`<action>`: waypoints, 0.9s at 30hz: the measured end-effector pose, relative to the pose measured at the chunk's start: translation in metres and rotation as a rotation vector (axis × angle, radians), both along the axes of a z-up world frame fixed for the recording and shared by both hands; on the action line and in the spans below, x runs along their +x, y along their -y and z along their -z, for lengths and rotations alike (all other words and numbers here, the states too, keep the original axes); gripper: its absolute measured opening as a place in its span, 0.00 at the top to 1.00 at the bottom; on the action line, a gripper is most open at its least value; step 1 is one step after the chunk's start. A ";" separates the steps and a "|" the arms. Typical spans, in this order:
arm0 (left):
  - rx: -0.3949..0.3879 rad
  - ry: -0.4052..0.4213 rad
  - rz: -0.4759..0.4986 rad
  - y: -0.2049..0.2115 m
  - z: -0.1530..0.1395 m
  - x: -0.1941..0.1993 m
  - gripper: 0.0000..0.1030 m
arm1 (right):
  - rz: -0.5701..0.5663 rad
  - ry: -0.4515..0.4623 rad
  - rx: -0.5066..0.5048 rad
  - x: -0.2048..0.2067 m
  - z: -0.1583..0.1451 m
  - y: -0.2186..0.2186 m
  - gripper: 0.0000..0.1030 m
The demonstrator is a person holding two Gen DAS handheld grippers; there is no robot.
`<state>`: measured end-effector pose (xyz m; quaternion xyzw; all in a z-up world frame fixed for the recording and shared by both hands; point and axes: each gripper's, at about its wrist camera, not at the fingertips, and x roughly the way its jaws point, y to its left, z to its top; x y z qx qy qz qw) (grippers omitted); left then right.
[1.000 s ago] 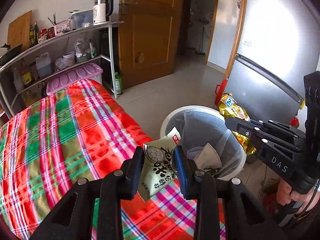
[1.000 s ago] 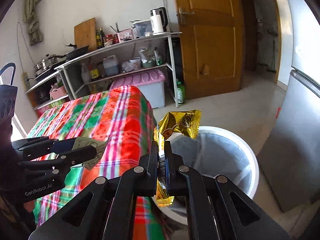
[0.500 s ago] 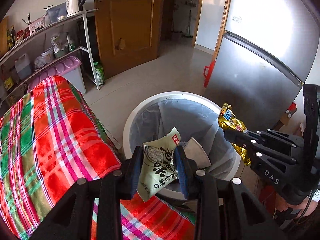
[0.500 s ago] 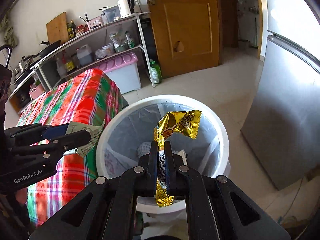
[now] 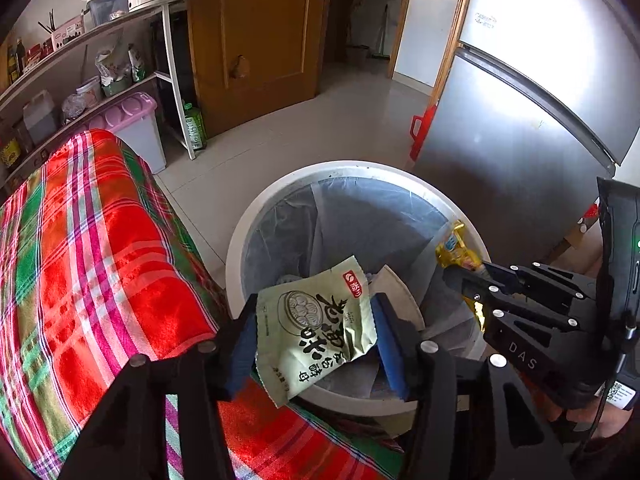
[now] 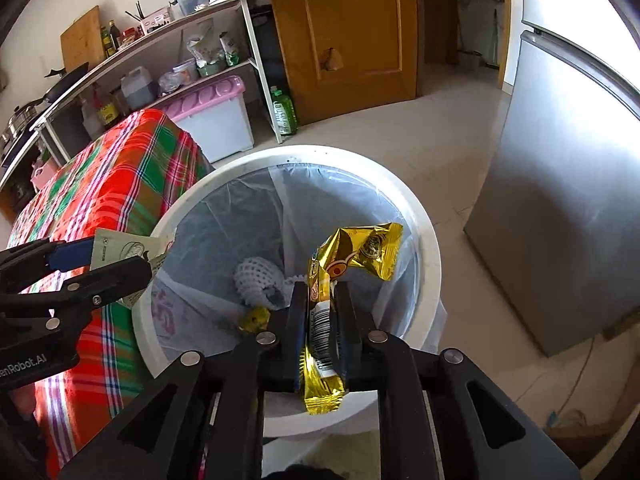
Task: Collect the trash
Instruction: 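Open both tools over the bin to drop the packet and wrapper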
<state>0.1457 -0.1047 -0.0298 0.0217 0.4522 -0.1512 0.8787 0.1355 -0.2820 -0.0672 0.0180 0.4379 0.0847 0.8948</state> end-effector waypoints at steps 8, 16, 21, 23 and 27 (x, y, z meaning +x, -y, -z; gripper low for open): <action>0.012 0.008 -0.004 0.002 -0.002 -0.002 0.34 | 0.000 0.012 0.017 -0.001 0.000 0.000 0.54; 0.012 0.038 0.001 0.001 -0.009 -0.010 0.21 | 0.020 0.047 0.021 -0.010 -0.011 -0.001 0.54; 0.005 0.062 0.002 -0.004 -0.018 -0.017 0.20 | 0.027 0.070 0.015 -0.017 -0.019 -0.001 0.54; 0.007 0.066 -0.002 -0.006 -0.020 -0.020 0.20 | 0.026 0.075 0.018 -0.020 -0.022 -0.002 0.54; 0.006 0.083 -0.019 -0.013 -0.025 -0.029 0.20 | 0.031 0.097 0.024 -0.029 -0.030 -0.005 0.54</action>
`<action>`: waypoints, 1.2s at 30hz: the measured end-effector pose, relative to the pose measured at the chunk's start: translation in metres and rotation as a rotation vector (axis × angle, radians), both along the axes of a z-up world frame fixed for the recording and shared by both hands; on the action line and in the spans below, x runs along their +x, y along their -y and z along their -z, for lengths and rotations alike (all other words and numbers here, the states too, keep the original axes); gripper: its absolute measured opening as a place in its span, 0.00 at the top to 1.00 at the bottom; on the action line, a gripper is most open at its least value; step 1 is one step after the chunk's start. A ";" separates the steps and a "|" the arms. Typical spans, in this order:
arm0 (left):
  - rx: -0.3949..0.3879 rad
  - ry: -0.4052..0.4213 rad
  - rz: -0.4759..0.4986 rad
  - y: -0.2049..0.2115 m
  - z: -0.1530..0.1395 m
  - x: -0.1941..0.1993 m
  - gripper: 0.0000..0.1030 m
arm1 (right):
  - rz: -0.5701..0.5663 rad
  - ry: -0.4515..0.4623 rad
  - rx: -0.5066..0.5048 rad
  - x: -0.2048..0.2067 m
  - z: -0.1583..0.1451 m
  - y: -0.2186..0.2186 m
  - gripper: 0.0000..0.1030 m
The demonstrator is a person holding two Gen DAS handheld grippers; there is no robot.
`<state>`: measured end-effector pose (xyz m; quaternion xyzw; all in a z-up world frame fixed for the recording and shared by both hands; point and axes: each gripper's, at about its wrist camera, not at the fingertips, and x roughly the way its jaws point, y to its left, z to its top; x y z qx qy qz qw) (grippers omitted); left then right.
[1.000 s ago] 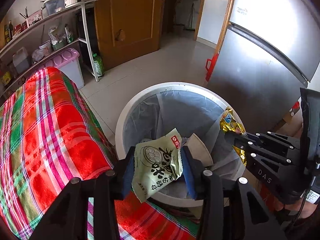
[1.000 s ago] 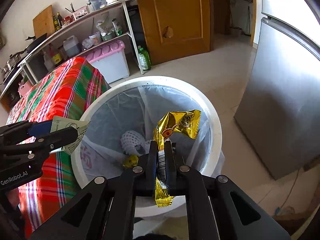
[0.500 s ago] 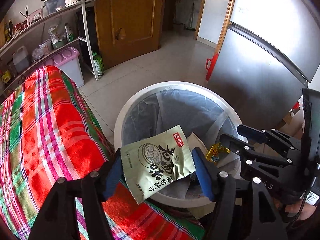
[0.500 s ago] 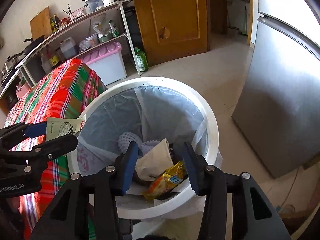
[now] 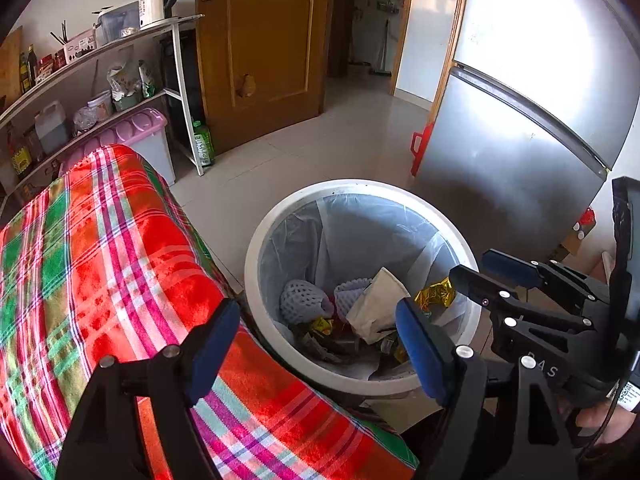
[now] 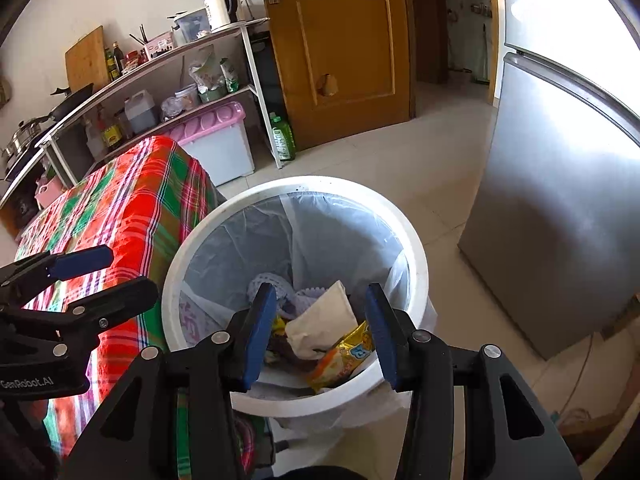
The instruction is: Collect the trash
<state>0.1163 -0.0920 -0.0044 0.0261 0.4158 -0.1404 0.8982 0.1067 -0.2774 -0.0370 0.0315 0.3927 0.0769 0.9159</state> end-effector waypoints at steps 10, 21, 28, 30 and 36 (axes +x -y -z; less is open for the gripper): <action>-0.003 0.107 -0.056 -0.018 -0.022 -0.038 0.20 | 0.051 0.092 -0.024 -0.043 -0.026 -0.010 0.54; 0.027 0.210 -0.108 -0.022 -0.032 -0.077 0.20 | 0.143 0.201 -0.033 -0.096 -0.043 -0.018 0.54; 0.031 0.214 -0.115 -0.025 -0.029 -0.093 0.20 | 0.191 0.228 -0.063 -0.120 -0.041 -0.018 0.54; 0.021 0.215 -0.122 -0.027 -0.028 -0.096 0.20 | 0.195 0.229 -0.068 -0.124 -0.041 -0.018 0.54; 0.000 0.224 -0.140 -0.030 -0.029 -0.103 0.20 | 0.176 0.241 -0.053 -0.132 -0.041 -0.022 0.54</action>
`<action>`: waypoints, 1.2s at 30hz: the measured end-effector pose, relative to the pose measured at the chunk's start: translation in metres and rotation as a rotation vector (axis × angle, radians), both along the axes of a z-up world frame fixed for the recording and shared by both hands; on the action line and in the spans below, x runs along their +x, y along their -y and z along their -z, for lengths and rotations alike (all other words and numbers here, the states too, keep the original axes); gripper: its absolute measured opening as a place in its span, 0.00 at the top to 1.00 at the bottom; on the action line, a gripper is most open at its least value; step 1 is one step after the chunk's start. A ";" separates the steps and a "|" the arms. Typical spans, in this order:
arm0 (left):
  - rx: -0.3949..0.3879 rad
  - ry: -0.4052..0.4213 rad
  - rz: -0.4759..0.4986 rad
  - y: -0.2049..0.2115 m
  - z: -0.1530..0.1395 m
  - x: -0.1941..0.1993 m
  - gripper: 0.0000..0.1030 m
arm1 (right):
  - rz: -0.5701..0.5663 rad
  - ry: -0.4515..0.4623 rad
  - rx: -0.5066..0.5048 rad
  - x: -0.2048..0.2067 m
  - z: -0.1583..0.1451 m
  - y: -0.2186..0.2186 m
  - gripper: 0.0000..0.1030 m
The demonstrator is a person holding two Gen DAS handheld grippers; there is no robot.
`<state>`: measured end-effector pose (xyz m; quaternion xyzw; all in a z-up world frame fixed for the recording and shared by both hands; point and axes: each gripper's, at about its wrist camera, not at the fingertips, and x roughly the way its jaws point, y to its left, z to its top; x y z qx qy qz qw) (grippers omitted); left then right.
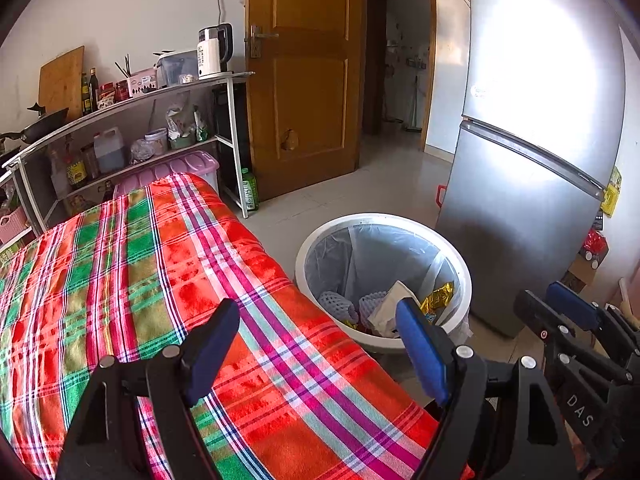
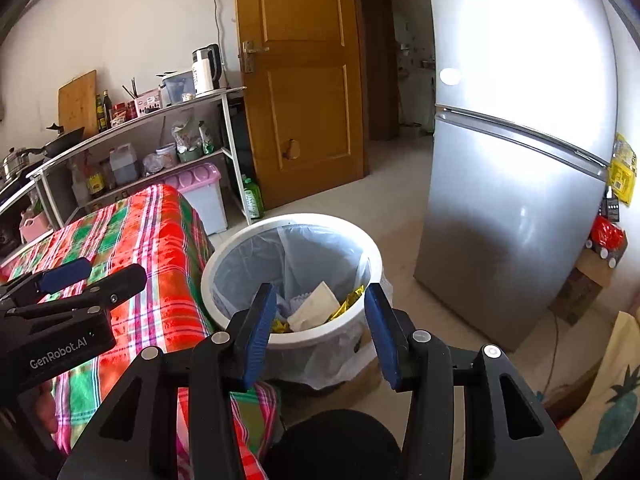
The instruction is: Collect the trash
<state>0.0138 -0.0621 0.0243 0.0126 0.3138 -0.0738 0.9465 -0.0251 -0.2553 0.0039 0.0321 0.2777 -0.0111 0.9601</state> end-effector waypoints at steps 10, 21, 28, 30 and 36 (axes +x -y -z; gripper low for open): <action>-0.004 -0.007 -0.004 -0.001 0.001 -0.001 0.20 | -0.016 0.010 0.003 -0.004 0.000 -0.007 0.54; 0.000 -0.014 -0.003 0.000 0.002 -0.001 0.20 | -0.018 0.007 0.007 -0.003 -0.002 -0.007 0.54; 0.001 -0.017 -0.005 -0.001 0.002 -0.001 0.20 | -0.021 0.006 0.006 -0.001 -0.001 -0.006 0.54; 0.002 -0.018 -0.008 -0.001 0.002 0.000 0.20 | -0.023 0.007 0.007 -0.002 -0.001 -0.006 0.54; 0.007 -0.020 -0.013 -0.001 0.002 0.000 0.20 | -0.022 0.008 0.007 -0.002 0.000 -0.006 0.54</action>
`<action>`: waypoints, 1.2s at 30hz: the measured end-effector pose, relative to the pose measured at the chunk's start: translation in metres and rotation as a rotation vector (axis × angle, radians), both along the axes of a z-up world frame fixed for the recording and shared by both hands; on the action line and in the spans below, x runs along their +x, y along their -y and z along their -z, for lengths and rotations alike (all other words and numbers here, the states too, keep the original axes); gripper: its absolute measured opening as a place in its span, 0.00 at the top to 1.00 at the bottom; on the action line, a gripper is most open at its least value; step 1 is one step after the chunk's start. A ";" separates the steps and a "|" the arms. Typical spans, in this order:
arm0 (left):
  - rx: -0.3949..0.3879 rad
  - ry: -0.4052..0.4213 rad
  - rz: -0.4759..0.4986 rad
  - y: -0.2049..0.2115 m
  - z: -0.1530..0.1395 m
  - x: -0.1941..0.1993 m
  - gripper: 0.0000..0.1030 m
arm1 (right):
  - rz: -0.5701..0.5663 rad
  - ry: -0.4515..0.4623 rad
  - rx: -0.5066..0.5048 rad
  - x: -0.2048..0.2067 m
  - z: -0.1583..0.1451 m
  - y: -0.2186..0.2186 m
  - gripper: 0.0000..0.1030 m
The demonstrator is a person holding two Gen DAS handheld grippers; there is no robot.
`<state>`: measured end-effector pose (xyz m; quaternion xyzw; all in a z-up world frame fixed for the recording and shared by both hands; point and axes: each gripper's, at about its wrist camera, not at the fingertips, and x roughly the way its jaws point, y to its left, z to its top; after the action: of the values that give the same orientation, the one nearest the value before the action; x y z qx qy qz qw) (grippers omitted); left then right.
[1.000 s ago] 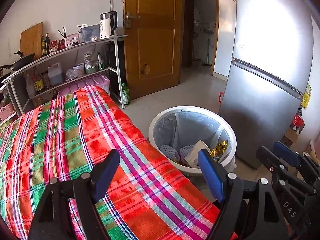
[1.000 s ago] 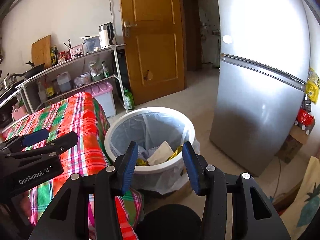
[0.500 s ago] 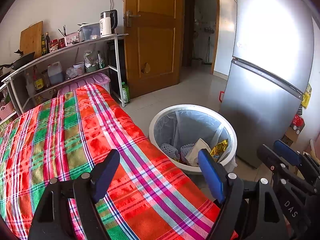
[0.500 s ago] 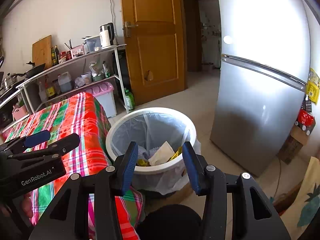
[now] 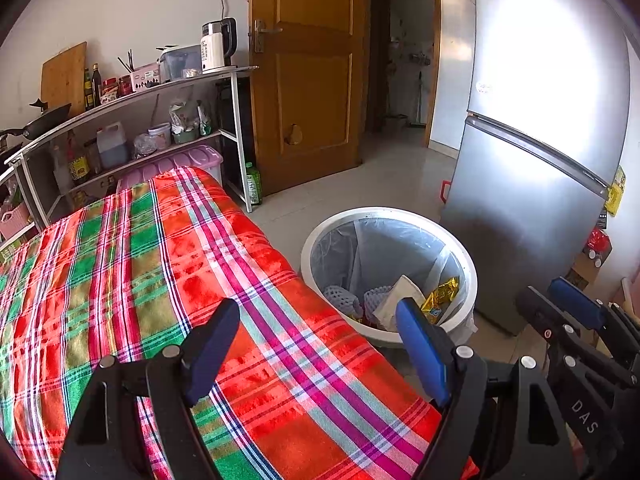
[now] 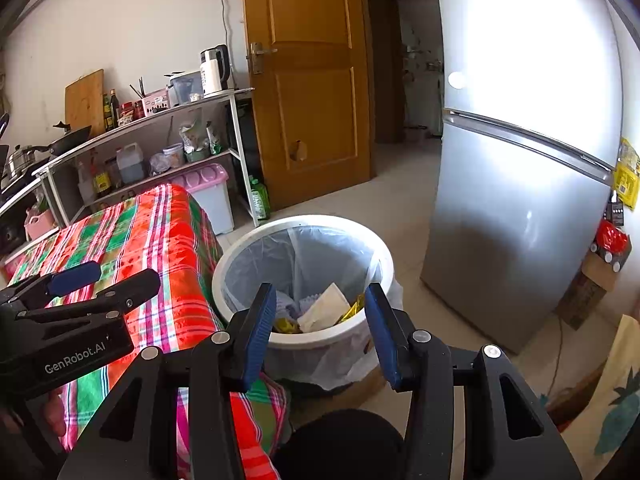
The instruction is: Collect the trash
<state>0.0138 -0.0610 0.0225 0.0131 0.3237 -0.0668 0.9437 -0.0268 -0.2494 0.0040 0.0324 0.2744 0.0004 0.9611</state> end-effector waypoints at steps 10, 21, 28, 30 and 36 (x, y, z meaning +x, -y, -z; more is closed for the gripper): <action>0.003 -0.003 -0.002 0.001 0.000 0.000 0.20 | 0.000 0.000 0.001 0.000 0.000 0.000 0.54; 0.004 -0.010 0.001 -0.001 0.000 -0.001 0.20 | -0.004 0.003 -0.006 -0.001 0.000 -0.002 0.54; 0.005 -0.012 0.000 -0.002 0.000 -0.002 0.20 | -0.003 0.003 -0.006 -0.002 -0.001 -0.003 0.54; 0.005 -0.012 0.001 -0.002 0.001 -0.002 0.20 | -0.003 0.003 -0.005 -0.002 -0.001 -0.003 0.54; 0.005 -0.014 0.000 -0.003 0.001 -0.002 0.20 | -0.004 0.003 -0.005 -0.002 -0.001 -0.003 0.54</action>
<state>0.0121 -0.0585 0.0217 0.0150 0.3303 -0.0662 0.9414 -0.0287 -0.2460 0.0049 0.0295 0.2732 0.0015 0.9615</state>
